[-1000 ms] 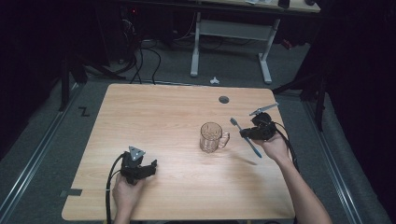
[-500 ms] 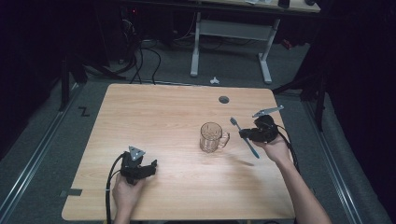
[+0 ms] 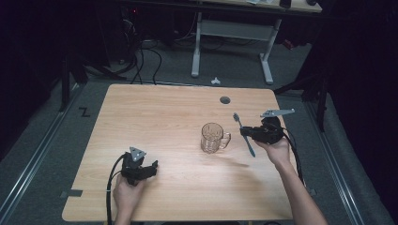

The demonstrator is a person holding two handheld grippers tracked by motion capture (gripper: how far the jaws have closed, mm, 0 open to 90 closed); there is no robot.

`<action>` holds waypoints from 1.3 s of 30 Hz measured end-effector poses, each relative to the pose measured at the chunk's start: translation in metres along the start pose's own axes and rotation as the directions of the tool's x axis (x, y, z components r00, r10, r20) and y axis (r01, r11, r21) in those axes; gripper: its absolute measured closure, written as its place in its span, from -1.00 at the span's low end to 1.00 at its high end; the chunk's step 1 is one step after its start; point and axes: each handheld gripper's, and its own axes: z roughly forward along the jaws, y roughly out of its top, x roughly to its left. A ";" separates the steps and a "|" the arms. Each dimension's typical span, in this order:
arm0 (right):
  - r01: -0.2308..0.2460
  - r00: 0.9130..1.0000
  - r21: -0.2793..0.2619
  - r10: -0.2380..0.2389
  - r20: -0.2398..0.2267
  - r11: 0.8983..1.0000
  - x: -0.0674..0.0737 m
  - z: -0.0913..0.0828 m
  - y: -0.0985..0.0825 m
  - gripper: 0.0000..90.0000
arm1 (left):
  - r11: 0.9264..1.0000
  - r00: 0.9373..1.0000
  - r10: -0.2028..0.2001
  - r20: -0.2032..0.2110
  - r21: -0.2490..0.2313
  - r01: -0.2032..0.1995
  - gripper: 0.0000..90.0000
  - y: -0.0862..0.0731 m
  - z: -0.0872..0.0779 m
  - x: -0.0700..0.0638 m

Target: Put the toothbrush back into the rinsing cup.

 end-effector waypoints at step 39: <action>-0.035 0.994 -0.241 0.008 -0.110 0.970 0.009 -0.001 0.016 0.78 | 1.000 1.000 0.001 -0.001 0.000 -0.001 -0.43 0.000 0.000 0.000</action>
